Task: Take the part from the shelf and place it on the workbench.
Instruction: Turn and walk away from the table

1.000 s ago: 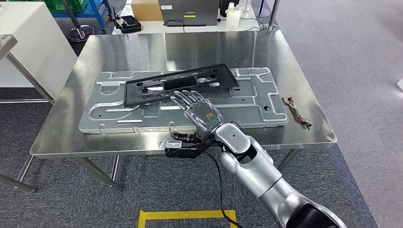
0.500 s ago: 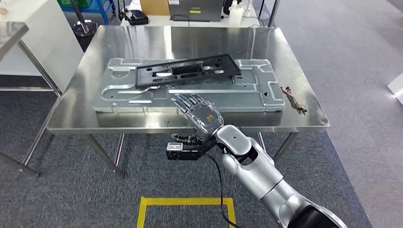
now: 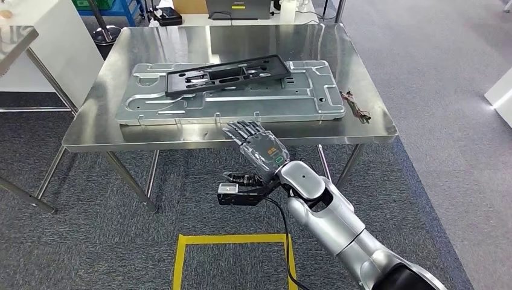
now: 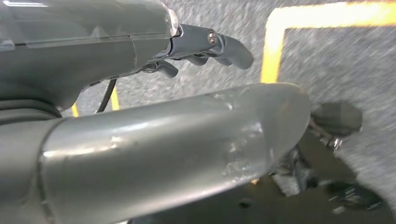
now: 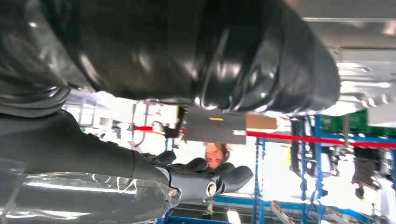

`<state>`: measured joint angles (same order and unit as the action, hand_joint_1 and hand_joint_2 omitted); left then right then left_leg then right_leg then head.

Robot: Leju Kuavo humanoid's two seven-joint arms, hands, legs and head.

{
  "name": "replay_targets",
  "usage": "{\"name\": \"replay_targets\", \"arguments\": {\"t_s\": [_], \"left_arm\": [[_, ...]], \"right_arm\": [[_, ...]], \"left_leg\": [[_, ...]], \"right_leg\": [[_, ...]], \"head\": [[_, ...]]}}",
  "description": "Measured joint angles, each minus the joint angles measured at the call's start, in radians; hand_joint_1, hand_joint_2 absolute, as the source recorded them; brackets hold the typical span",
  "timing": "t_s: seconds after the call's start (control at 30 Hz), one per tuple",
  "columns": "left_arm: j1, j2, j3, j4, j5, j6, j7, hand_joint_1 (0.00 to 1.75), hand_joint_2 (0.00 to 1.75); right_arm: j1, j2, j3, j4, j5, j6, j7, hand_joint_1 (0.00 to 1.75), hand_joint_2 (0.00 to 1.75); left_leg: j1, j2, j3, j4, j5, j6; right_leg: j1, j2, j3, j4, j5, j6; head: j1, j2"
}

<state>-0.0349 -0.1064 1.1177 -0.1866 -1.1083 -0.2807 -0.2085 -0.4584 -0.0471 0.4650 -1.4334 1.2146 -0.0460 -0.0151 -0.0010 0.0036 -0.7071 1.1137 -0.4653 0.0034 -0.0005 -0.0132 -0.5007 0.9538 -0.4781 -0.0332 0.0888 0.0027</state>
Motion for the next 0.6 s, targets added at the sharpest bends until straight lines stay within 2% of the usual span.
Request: {"name": "replay_targets", "arguments": {"t_s": [0.03, 0.07, 0.1, 0.13, 0.17, 0.2, 0.23, 0.27, 0.3, 0.33, 0.4, 0.43, 0.47, 0.53, 0.57, 0.6], "left_arm": [[0.001, 0.0, 0.0, 0.0, -0.001, 0.0, -0.001, 0.0, 0.0], [0.001, 0.001, 0.0, 0.0, -0.002, -0.001, -0.001, 0.0, 0.0], [0.001, 0.001, 0.0, 0.0, -0.002, -0.001, -0.002, 0.0, 0.0], [0.0, 0.003, 0.0, 0.0, -0.003, -0.001, -0.002, 0.0, 0.0], [0.0, 0.004, 0.0, 0.0, -0.004, -0.001, -0.003, 0.0, 0.0], [0.0, 0.004, 0.0, 0.0, -0.005, -0.001, -0.003, 0.0, 0.0], [-0.001, 0.005, 0.0, 0.0, -0.006, -0.001, -0.004, 0.0, 0.0], [-0.003, 0.005, 0.0, 0.0, -0.007, -0.001, -0.005, 0.0, 0.0], [-0.004, 0.005, 0.0, 0.0, -0.007, -0.001, -0.007, 0.0, 0.0], [-0.005, 0.005, 0.0, 0.0, -0.008, -0.001, -0.008, 0.0, 0.0], [-0.004, 0.005, 0.0, 0.0, -0.009, -0.001, -0.01, 0.0, 0.0], [-0.003, 0.005, 0.0, 0.0, -0.01, -0.001, -0.011, 0.0, 0.0], [-0.002, 0.005, 0.0, 0.0, -0.011, -0.001, -0.012, 0.0, 0.0], [0.0, 0.005, 0.001, 0.0, -0.013, -0.001, -0.013, 0.0, 0.0], [0.001, 0.005, 0.001, 0.0, -0.014, 0.0, -0.014, 0.0, 0.0], [0.001, 0.005, 0.001, 0.0, -0.015, 0.0, -0.014, 0.0, 0.0]], "right_arm": [[0.003, -0.003, 0.0, -0.001, -0.002, 0.0, -0.002, 0.0, 0.0], [0.007, -0.005, 0.0, -0.002, -0.004, 0.0, -0.003, 0.0, 0.0], [0.01, -0.007, 0.0, -0.003, -0.006, 0.0, -0.005, 0.0, 0.0], [0.013, -0.01, 0.0, -0.004, -0.008, 0.0, -0.006, 0.0, 0.0], [0.015, -0.012, 0.0, -0.005, -0.01, 0.0, -0.007, 0.0, 0.0], [0.016, -0.015, 0.0, -0.007, -0.012, 0.0, -0.008, 0.0, 0.0], [0.017, -0.018, 0.0, -0.011, -0.014, 0.0, -0.008, 0.0, 0.0], [0.017, -0.021, 0.0, -0.015, -0.016, 0.0, -0.01, 0.0, 0.0], [0.018, -0.027, 0.0, -0.02, -0.021, 0.0, -0.011, 0.0, 0.0], [0.02, -0.033, 0.0, -0.025, -0.026, 0.0, -0.013, 0.0, 0.0], [0.028, -0.053, -0.001, -0.034, -0.043, 0.0, -0.018, 0.0, 0.0], [0.034, -0.066, -0.001, -0.039, -0.052, 0.0, -0.021, 0.0, 0.0], [0.041, -0.08, -0.003, -0.045, -0.06, 0.0, -0.025, 0.0, 0.0], [0.05, -0.108, -0.008, -0.059, -0.074, 0.0, -0.031, 0.0, 0.0], [0.054, -0.118, -0.012, -0.065, -0.078, 0.0, -0.033, 0.0, 0.0], [0.06, -0.128, -0.015, -0.069, -0.082, 0.0, -0.035, 0.0, 0.0]], "left_leg": [[0.004, 0.0, -0.012, 0.064, -0.051, -0.005], [0.008, 0.0, -0.02, 0.126, -0.078, -0.011], [0.012, 0.0, -0.019, 0.17, -0.08, -0.016], [0.016, 0.0, -0.004, 0.186, -0.059, -0.02], [0.019, 0.0, 0.027, 0.17, -0.03, -0.024], [0.023, 0.0, 0.072, 0.122, -0.015, -0.027], [0.022, -0.001, 0.125, 0.054, -0.023, -0.029], [0.021, -0.003, 0.167, -0.005, -0.041, -0.025], [0.018, -0.004, 0.193, -0.049, -0.063, -0.018], [0.014, -0.006, 0.202, -0.072, -0.074, -0.008], [0.012, -0.004, 0.188, -0.078, -0.059, 0.015], [0.012, -0.002, 0.178, -0.08, -0.047, 0.026], [0.013, 0.0, 0.166, -0.082, -0.033, 0.035], [0.011, 0.002, 0.133, -0.082, -0.006, 0.045], [0.009, 0.002, 0.115, -0.081, 0.008, 0.046], [0.006, 0.002, 0.096, -0.08, 0.021, 0.047]], "right_leg": [[-0.001, 0.0, -0.019, 0.004, 0.012, -0.001], [-0.001, 0.0, -0.039, 0.01, 0.024, 0.001], [-0.003, 0.0, -0.061, 0.018, 0.035, 0.004], [-0.005, -0.001, -0.084, 0.028, 0.045, 0.008], [-0.007, -0.002, -0.106, 0.039, 0.053, 0.013], [-0.01, -0.002, -0.127, 0.052, 0.06, 0.019], [-0.011, -0.002, -0.144, 0.065, 0.066, 0.026], [-0.011, -0.001, -0.156, 0.074, 0.072, 0.033], [-0.01, -0.002, -0.163, 0.081, 0.079, 0.039], [-0.01, -0.002, -0.166, 0.081, 0.087, 0.046], [-0.013, -0.002, -0.171, 0.08, 0.094, 0.059], [-0.015, -0.001, -0.178, 0.09, 0.074, 0.065], [-0.016, 0.001, -0.188, 0.117, 0.033, 0.069], [-0.016, 0.002, -0.214, 0.222, -0.08, 0.074], [-0.015, 0.003, -0.224, 0.283, -0.117, 0.075], [-0.015, 0.003, -0.224, 0.33, -0.127, 0.074]], "head": [[0.0, 0.0], [0.0, 0.0], [0.0, 0.0], [0.0, 0.0], [0.0, 0.0], [0.0, 0.0], [0.0, 0.0], [0.0, 0.0], [0.0, 0.0], [0.0, 0.0], [0.0, 0.0], [0.0, 0.0], [0.0, 0.0], [0.0, 0.0], [0.0, 0.0], [0.0, 0.0]]}}
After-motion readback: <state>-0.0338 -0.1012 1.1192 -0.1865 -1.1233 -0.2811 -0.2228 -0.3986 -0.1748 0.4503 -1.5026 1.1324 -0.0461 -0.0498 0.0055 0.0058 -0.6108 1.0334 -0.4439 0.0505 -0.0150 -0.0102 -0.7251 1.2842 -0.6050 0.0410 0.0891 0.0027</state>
